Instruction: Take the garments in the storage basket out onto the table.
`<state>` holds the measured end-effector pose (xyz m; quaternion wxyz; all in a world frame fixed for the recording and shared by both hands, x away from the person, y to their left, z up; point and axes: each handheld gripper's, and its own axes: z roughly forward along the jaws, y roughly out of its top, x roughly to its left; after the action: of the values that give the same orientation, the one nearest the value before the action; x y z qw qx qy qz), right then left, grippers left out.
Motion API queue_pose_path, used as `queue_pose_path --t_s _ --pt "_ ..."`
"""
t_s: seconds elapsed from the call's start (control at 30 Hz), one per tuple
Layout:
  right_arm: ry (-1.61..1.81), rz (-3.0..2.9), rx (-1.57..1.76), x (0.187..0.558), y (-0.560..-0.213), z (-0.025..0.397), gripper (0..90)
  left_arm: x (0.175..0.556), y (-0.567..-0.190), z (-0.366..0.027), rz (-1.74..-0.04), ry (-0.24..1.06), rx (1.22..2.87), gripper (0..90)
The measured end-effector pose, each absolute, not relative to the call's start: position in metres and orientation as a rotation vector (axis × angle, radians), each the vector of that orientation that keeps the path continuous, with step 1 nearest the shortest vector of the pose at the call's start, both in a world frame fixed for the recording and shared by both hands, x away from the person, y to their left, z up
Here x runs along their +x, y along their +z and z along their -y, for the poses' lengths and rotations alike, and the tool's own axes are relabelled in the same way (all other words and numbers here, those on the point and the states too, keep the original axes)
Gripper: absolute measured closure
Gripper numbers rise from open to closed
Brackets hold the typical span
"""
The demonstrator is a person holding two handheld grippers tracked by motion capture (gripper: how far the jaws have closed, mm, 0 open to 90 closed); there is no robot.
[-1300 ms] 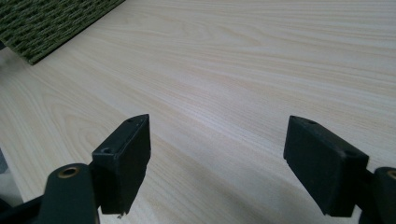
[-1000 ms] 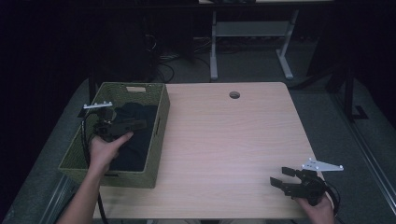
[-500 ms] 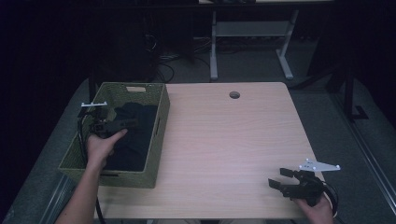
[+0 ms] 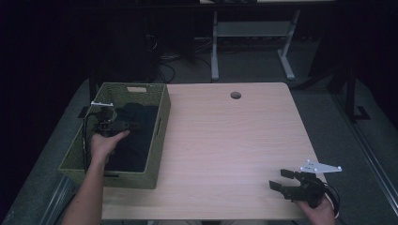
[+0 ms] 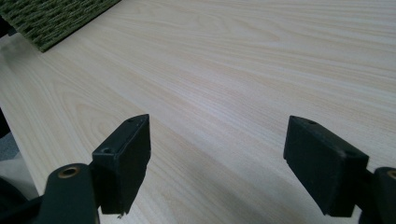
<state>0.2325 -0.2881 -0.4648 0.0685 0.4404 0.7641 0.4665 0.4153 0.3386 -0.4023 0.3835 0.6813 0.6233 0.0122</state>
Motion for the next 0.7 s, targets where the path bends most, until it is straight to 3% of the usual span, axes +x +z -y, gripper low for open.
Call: queue_pose_path --t_s 0.7 --pt "1.405 -2.323 1.302 0.231 -0.465 0.285 22.7 0.428 -0.433 -0.344 -1.786 -0.067 1.867 29.3"
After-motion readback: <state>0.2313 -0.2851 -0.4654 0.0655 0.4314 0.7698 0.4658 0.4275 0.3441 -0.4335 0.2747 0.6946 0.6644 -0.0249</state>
